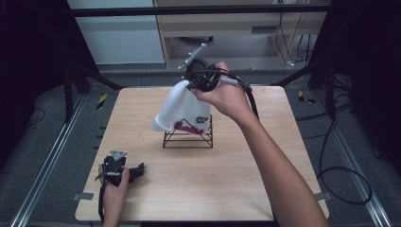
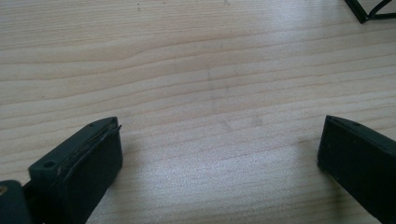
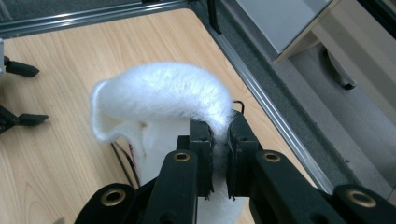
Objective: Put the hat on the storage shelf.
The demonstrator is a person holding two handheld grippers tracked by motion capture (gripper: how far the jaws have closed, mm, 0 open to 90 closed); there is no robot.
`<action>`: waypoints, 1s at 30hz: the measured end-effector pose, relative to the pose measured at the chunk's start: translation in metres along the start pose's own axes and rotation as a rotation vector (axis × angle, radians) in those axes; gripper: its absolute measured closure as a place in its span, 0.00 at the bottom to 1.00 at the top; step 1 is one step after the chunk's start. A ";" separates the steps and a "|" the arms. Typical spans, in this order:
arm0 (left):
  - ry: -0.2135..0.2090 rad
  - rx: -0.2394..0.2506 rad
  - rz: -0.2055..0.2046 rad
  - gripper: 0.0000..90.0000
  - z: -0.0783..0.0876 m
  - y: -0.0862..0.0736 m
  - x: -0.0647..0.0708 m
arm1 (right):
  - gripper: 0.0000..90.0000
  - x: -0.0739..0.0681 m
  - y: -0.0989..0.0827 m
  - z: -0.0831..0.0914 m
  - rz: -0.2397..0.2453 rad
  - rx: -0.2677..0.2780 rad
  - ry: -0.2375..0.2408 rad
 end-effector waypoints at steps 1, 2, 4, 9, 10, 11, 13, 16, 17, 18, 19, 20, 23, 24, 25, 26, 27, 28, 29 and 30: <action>0.000 0.000 0.000 0.00 0.000 0.000 0.000 | 0.93 -0.001 -0.001 -0.002 0.002 -0.006 0.001; 0.000 0.000 0.000 0.00 0.000 0.000 0.000 | 0.93 -0.001 -0.001 -0.002 0.002 -0.006 0.001; 0.000 0.000 0.000 0.00 0.000 0.000 0.000 | 0.93 -0.001 -0.004 -0.005 -0.002 -0.014 0.005; 0.000 0.000 0.000 0.00 0.000 0.000 0.000 | 0.93 0.000 -0.009 -0.013 -0.010 -0.025 0.006; 0.000 0.000 0.000 0.00 0.000 0.000 0.000 | 0.93 -0.001 -0.010 -0.014 -0.011 -0.030 0.011; 0.000 0.000 0.000 0.00 0.000 0.000 0.000 | 0.93 -0.001 -0.013 -0.017 -0.013 -0.033 0.012; 0.000 0.000 0.000 0.00 0.000 0.000 0.000 | 0.93 -0.001 -0.013 -0.019 -0.017 -0.031 0.012; 0.000 0.000 0.000 0.00 0.000 0.000 0.000 | 0.93 0.000 -0.015 -0.019 -0.023 -0.030 0.009; 0.000 0.000 0.000 0.00 0.000 0.000 0.000 | 0.93 0.001 -0.015 -0.019 -0.024 -0.031 0.008; 0.000 0.000 0.000 0.00 0.000 0.000 0.000 | 0.93 0.001 -0.015 -0.018 -0.024 -0.031 0.010; 0.000 0.000 0.000 0.00 0.000 0.000 0.000 | 0.93 0.002 -0.015 -0.017 -0.024 -0.031 0.008; 0.000 0.000 0.000 0.00 0.000 0.000 0.000 | 0.93 0.004 -0.015 -0.015 -0.025 -0.028 0.005; 0.000 0.000 0.000 0.00 0.000 0.000 0.000 | 0.93 0.010 -0.014 -0.004 -0.033 -0.013 -0.008; 0.000 0.000 0.000 0.00 0.000 0.000 0.000 | 0.93 0.012 -0.013 0.000 -0.030 -0.011 -0.009; 0.000 0.000 0.000 0.00 0.000 0.000 0.000 | 0.93 0.012 -0.013 0.000 -0.030 -0.011 -0.009; 0.000 0.000 0.000 0.00 0.000 0.000 0.000 | 0.93 0.013 -0.012 0.003 -0.030 -0.007 -0.013; 0.000 0.000 0.000 0.00 0.000 0.000 0.000 | 0.93 0.014 -0.011 0.008 -0.029 -0.006 -0.018; 0.000 0.000 0.000 0.00 0.000 0.000 0.000 | 0.93 0.014 -0.010 0.010 -0.028 -0.002 -0.019; 0.000 0.000 0.000 0.00 0.000 0.000 0.000 | 0.93 0.013 -0.007 0.013 -0.021 0.006 -0.022; 0.000 0.000 0.000 0.00 0.000 0.000 0.000 | 0.93 0.013 -0.007 0.013 -0.021 0.006 -0.022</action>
Point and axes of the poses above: each handheld gripper's, and its own axes: z roughly backward along the jaws, y roughly out of its top, x roughly to its right, the point moved 8 cm from there along -z, roughly forward along the jaws, and after that the axes turned 15 degrees about -x, right-handed, at the moved point
